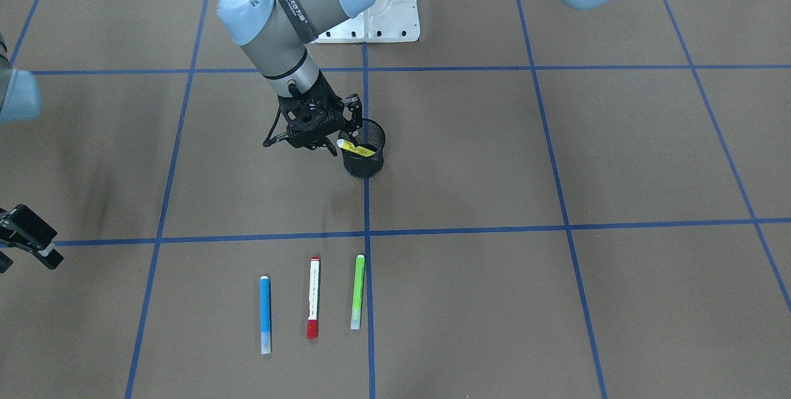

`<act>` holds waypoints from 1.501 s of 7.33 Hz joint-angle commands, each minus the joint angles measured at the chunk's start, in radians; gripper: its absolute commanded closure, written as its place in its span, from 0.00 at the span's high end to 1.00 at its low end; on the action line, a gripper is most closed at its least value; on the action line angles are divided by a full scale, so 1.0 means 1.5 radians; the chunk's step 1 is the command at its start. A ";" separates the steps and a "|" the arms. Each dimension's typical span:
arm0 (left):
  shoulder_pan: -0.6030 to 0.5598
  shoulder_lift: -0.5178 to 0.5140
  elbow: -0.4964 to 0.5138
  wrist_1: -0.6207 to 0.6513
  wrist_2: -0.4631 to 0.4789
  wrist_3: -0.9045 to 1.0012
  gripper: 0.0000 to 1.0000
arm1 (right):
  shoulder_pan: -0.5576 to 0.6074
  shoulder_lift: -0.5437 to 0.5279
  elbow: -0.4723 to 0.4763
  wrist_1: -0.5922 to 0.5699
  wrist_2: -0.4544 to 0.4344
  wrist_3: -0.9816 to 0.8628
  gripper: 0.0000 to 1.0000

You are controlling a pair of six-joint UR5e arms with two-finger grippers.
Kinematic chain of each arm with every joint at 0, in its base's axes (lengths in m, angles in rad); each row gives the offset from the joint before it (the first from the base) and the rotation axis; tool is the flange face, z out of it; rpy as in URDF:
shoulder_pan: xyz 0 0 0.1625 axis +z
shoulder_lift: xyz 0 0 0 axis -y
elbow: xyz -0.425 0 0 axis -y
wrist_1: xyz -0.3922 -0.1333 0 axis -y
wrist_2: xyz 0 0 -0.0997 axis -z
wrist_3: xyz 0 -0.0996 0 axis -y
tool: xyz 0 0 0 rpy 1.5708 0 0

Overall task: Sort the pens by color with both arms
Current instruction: 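Move the left gripper over the pen cup while the right arm withdraws, then grasp the yellow marker in the cup with the left gripper and lift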

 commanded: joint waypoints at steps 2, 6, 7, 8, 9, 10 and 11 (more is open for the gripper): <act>0.000 0.003 -0.002 0.002 0.004 0.001 0.42 | 0.000 -0.003 0.000 0.001 -0.003 0.000 1.00; 0.000 0.001 -0.006 0.004 0.005 -0.001 0.00 | -0.002 -0.002 -0.001 0.001 -0.005 0.000 1.00; -0.001 -0.001 -0.014 0.006 0.004 0.000 0.00 | -0.002 0.000 -0.001 0.001 -0.006 0.000 1.00; -0.003 0.000 -0.026 0.014 0.005 0.000 0.00 | -0.002 0.002 -0.001 0.001 -0.006 0.000 1.00; -0.010 0.003 -0.049 0.025 0.005 0.002 0.00 | -0.002 0.003 -0.001 0.001 -0.007 0.000 1.00; -0.015 0.007 -0.073 0.034 0.005 0.003 0.11 | -0.002 0.004 -0.001 0.000 -0.009 0.001 1.00; -0.016 0.007 -0.073 0.036 0.005 0.011 0.41 | -0.003 0.004 -0.001 0.000 -0.009 0.000 1.00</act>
